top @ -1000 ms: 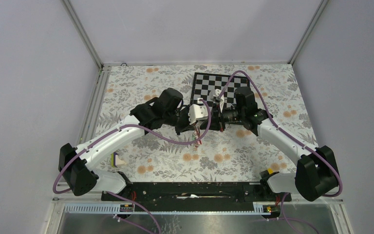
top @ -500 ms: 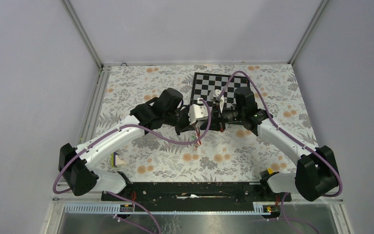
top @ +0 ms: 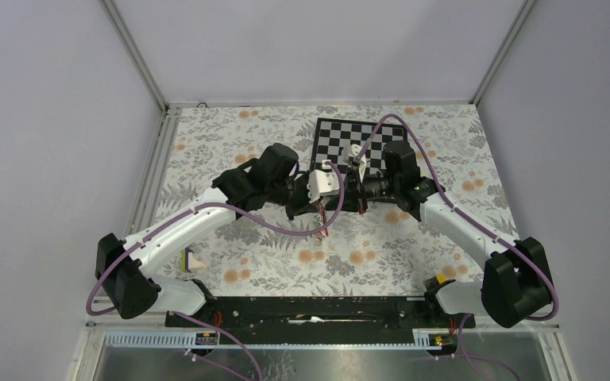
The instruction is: Put the keys on the keyring
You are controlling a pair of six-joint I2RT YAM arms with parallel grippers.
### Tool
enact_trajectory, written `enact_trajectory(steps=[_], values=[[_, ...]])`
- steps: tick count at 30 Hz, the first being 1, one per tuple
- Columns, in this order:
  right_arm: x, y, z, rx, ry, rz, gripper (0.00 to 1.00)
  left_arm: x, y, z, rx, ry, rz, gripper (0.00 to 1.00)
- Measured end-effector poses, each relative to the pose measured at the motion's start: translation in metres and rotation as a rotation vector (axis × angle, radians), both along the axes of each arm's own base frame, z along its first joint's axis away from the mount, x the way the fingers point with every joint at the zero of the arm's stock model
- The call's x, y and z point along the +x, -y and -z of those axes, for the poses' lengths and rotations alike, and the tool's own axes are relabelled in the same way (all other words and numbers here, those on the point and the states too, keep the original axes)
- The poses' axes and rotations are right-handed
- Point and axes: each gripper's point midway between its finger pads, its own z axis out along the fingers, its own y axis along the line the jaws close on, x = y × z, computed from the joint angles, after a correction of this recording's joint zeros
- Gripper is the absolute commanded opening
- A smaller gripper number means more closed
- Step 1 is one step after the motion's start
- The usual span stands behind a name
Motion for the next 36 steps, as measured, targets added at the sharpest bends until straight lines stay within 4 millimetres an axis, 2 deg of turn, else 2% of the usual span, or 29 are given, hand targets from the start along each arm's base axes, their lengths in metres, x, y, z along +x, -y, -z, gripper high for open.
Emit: enact_trajectory(steps=[36], values=[[0.004,0.002,0.011,-0.031,0.011,0.012,0.0,-0.002,0.001,-0.001,-0.007,-0.008,0.008,0.0]])
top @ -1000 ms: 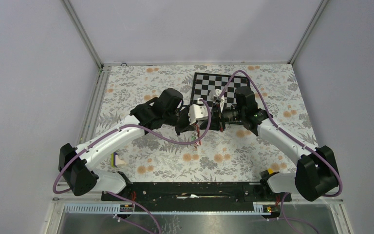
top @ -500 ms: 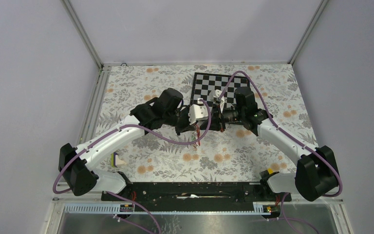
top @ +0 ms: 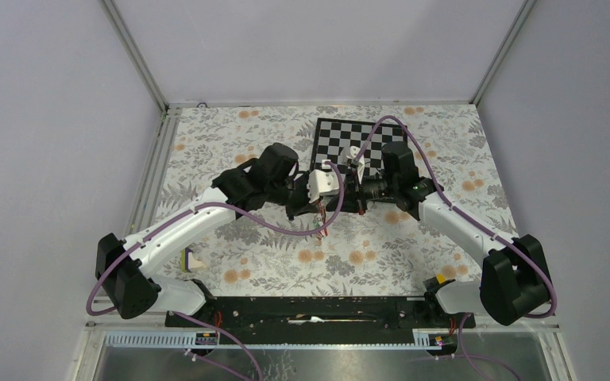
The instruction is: Put the keys on the keyring
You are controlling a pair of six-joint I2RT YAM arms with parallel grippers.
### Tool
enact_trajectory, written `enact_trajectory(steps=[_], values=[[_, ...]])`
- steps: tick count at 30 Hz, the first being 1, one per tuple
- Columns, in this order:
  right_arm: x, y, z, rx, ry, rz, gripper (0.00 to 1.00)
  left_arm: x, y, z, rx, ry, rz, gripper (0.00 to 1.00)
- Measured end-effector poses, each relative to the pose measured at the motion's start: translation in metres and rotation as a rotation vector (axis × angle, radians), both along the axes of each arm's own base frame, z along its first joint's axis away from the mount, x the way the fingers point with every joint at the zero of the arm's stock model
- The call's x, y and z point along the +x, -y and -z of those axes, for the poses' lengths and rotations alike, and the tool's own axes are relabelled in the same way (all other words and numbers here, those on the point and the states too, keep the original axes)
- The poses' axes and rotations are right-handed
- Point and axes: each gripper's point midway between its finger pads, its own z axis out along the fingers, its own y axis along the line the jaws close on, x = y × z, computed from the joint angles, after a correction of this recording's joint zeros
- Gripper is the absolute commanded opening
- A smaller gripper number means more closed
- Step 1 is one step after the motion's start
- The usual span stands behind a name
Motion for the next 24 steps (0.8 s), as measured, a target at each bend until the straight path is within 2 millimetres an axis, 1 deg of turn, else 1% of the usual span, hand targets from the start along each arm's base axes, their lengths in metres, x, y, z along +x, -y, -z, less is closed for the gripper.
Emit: enact_trajectory(steps=[18,24], values=[[-0.0004,0.0007,0.004,-0.01,-0.018,0.002,0.0,-0.0019,-0.0016,0.0018,-0.012,-0.014,0.012,0.0],[-0.0029,0.0005,0.0028,-0.001,-0.022,-0.014,0.0,-0.0045,-0.0014,-0.0021,-0.029,-0.015,0.028,0.0]])
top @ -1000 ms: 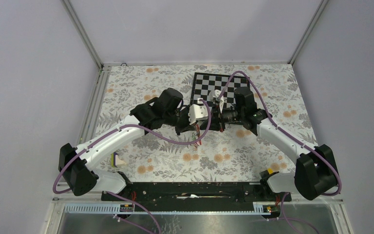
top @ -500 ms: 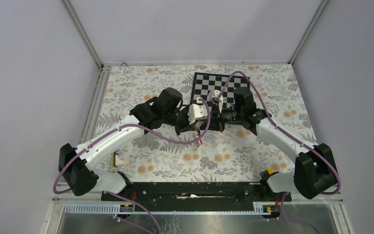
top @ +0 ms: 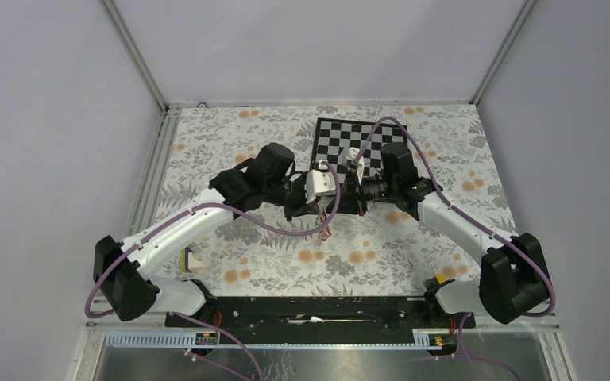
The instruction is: Put the keys on the keyring
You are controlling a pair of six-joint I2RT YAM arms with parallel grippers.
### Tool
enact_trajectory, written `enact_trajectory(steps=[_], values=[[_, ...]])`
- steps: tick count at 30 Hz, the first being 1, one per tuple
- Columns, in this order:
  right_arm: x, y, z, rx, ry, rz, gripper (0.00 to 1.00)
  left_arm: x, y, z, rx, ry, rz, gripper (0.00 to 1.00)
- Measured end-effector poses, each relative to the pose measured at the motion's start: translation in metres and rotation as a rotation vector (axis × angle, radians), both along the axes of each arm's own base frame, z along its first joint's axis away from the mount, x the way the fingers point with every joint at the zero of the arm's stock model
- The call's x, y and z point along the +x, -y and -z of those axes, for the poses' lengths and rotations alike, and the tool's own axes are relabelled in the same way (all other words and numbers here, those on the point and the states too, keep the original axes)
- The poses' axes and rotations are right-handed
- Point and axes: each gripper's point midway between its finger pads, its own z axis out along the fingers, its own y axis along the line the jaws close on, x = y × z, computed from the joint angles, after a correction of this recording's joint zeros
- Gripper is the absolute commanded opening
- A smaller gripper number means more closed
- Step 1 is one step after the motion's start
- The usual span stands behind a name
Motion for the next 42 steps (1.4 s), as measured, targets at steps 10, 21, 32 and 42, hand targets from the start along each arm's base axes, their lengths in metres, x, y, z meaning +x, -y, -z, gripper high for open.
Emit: enact_trajectory(steps=[10,21,32,42], values=[[-0.004,-0.001,0.003,0.017,-0.018,-0.023,0.26,-0.006,0.003,-0.002,-0.02,-0.018,0.032,0.0],[-0.016,0.015,-0.016,-0.006,0.186,-0.014,0.51,-0.017,0.008,-0.006,-0.055,-0.05,0.092,0.0],[-0.021,0.021,-0.013,-0.039,0.222,-0.024,0.45,-0.02,0.02,-0.019,-0.128,-0.133,0.154,0.0],[-0.023,0.022,-0.017,-0.032,0.22,-0.021,0.39,-0.023,0.026,-0.022,-0.153,-0.178,0.16,0.0]])
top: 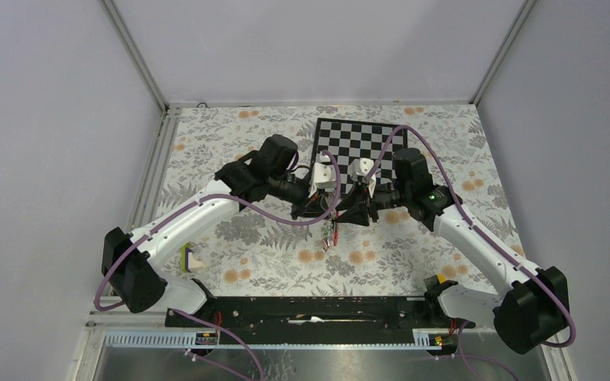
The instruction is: Put the keys on the keyring
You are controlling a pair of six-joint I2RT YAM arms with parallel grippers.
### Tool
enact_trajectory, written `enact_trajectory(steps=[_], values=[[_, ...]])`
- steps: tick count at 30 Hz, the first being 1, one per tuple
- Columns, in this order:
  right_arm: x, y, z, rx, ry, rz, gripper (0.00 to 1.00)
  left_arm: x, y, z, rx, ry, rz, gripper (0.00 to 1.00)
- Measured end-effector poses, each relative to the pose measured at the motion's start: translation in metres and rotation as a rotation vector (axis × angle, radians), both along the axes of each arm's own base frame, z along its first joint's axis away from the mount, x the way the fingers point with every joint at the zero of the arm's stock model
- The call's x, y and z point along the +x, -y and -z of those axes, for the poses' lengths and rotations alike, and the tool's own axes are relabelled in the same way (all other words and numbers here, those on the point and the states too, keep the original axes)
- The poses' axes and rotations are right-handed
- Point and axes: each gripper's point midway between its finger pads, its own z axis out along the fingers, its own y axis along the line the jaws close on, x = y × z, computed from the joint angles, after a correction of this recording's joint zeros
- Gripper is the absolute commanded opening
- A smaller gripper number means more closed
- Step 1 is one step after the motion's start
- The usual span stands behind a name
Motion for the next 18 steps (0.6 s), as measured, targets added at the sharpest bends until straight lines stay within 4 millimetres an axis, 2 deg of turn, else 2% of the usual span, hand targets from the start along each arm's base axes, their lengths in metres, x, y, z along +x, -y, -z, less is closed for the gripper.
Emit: enact_trajectory(steps=[18], values=[[-0.0029,-0.0027,-0.0066,0.026,-0.028,-0.01,0.26,0.0013,0.001,0.0,-0.006,-0.017,-0.015,0.0]])
